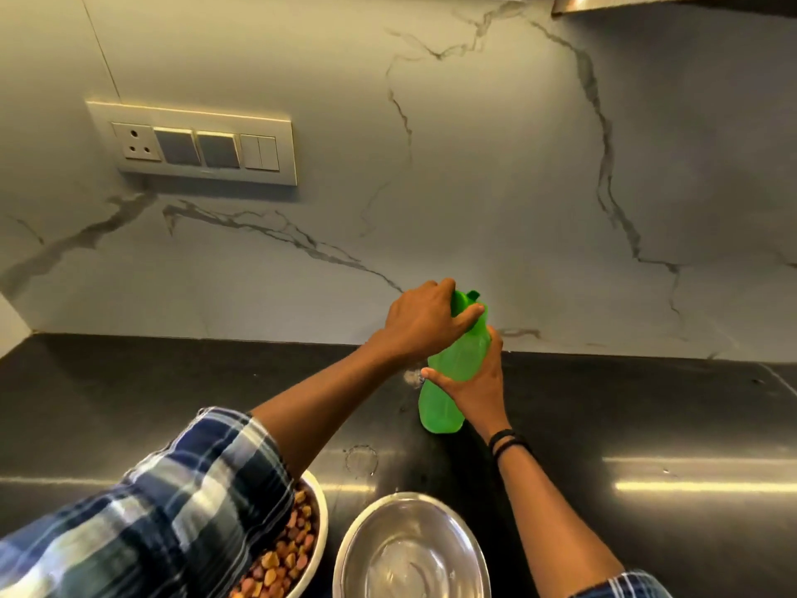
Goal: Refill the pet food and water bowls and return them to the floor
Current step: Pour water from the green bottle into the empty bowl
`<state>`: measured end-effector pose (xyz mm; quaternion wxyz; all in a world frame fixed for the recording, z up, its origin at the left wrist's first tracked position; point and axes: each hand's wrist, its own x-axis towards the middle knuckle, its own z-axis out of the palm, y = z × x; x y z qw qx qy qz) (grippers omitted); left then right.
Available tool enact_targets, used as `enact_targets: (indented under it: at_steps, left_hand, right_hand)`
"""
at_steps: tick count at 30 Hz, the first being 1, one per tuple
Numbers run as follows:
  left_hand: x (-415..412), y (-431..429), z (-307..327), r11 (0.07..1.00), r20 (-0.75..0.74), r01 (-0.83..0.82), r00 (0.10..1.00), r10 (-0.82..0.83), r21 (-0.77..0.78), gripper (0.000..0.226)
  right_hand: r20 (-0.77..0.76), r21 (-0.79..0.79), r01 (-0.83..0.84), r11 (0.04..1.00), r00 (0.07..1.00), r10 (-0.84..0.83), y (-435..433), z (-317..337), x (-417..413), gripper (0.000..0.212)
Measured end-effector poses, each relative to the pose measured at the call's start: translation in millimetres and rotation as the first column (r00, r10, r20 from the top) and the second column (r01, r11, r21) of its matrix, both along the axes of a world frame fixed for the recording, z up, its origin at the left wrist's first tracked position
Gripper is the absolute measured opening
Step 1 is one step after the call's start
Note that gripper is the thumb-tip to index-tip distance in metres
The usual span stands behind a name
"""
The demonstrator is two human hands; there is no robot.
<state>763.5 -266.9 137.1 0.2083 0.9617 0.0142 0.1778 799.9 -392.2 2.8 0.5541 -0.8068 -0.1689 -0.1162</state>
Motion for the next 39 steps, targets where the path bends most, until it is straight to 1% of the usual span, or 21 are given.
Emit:
enact_targets:
  at_steps: [3,5,7,9,11,13,15,16,17,18,20,21,23,25,26,29,30,32,35,37,39]
  left_hand:
    - [21.6,-12.0,10.3,0.990,0.008,0.019,1.000,-0.020,0.140,0.044]
    - [34.8,-21.2,21.8,0.954,0.002,0.055,0.998,-0.058,0.295,0.042]
    - [42.9,-31.3,32.6,0.886,-0.078,0.093,0.995,-0.064,0.454,0.039]
    - [47.4,-37.1,39.2,0.823,-0.212,0.145,0.977,-0.030,0.550,0.040]
    - [48.3,-38.0,48.2,0.790,-0.334,0.214,0.943,-0.013,0.574,0.041]
    - [49.9,-36.1,60.3,0.791,-0.509,0.353,0.859,-0.062,0.500,0.047]
    - [52.9,-31.5,75.3,0.777,-0.690,0.477,0.719,-0.078,0.409,0.079]
    - [53.1,-29.9,80.9,0.749,-0.723,0.497,0.690,-0.035,0.438,0.090]
    - [51.5,-29.1,85.8,0.724,-0.712,0.486,0.702,0.009,0.489,0.090]
    - [47.3,-28.6,89.8,0.705,-0.667,0.452,0.744,0.038,0.546,0.080]
    - [45.2,-27.1,88.7,0.699,-0.562,0.391,0.827,0.019,0.598,0.064]
    - [45.4,-27.0,88.2,0.709,-0.558,0.398,0.830,-0.008,0.582,0.060]
    - [51.9,-27.8,89.0,0.748,-0.643,0.457,0.764,-0.053,0.481,0.049]
    - [53.3,-29.9,97.4,0.741,-0.733,0.539,0.674,-0.096,0.399,0.084]
    - [53.1,-31.7,98.2,0.730,-0.732,0.545,0.675,-0.091,0.412,0.091]
    - [46.7,-37.5,87.5,0.649,-0.619,0.480,0.785,-0.018,0.590,0.072]
    - [47.6,-38.2,81.0,0.639,-0.576,0.461,0.817,-0.035,0.616,0.066]
    - [53.4,-36.7,71.8,0.620,-0.586,0.491,0.808,-0.060,0.612,0.054]
    - [57.3,-31.7,76.8,0.599,-0.751,0.643,0.652,-0.100,0.478,0.108]
    - [54.9,-29.6,74.6,0.622,-0.710,0.604,0.696,-0.108,0.498,0.108]
    - [52.0,-23.9,67.0,0.658,-0.585,0.519,0.798,-0.144,0.546,0.092]
  right_hand:
    - [-0.003,-0.004,-0.002,1.000,1.000,0.002,3.1,-0.9,4.4,0.108]
    - [-0.004,-0.006,0.006,1.000,1.000,-0.007,4.5,-3.4,6.0,0.112]
    - [-0.014,0.004,0.011,1.000,1.000,-0.011,4.8,-5.7,5.8,0.113]
    - [-0.028,0.025,0.008,1.000,1.000,-0.008,5.0,-7.2,5.3,0.113]
    - [-0.049,0.037,0.004,0.999,0.999,-0.002,4.7,-9.5,6.2,0.114]
    - [-0.089,0.050,-0.010,0.999,0.996,0.014,4.0,-11.7,6.5,0.119]
    - [-0.126,0.054,-0.026,0.998,0.992,0.033,4.0,-13.0,6.3,0.119]
    - [-0.128,0.055,-0.031,0.998,0.991,0.038,4.1,-13.0,6.5,0.118]
    - [-0.125,0.064,-0.034,0.997,0.991,0.042,4.2,-12.5,6.3,0.117]
    - [-0.117,0.074,-0.036,0.997,0.992,0.044,4.4,-11.3,6.2,0.116]
    - [-0.102,0.083,-0.033,0.996,0.994,0.041,4.4,-9.4,5.9,0.115]
    - [-0.098,0.084,-0.032,0.996,0.994,0.040,4.1,-8.8,5.7,0.114]
    - [-0.093,0.085,-0.038,0.996,0.995,0.046,3.8,-8.3,4.8,0.114]
    - [-0.090,0.083,-0.037,0.996,0.995,0.045,3.4,-9.2,4.9,0.116]
    - [-0.091,0.086,-0.036,0.996,0.995,0.044,3.5,-9.4,4.8,0.116]
    - [-0.095,0.096,-0.027,0.995,0.995,0.036,4.1,-8.2,4.7,0.117]
    - [-0.095,0.088,-0.023,0.996,0.995,0.031,4.1,-8.3,4.6,0.117]
    - [-0.090,0.078,-0.023,0.997,0.995,0.030,3.6,-9.4,4.9,0.117]
    - [-0.105,0.068,-0.025,0.997,0.994,0.032,4.1,-11.4,5.8,0.117]
    - [-0.102,0.066,-0.032,0.997,0.994,0.038,4.3,-11.8,7.7,0.117]
    - [-0.102,0.058,-0.033,0.998,0.994,0.038,4.6,-12.5,10.7,0.117]
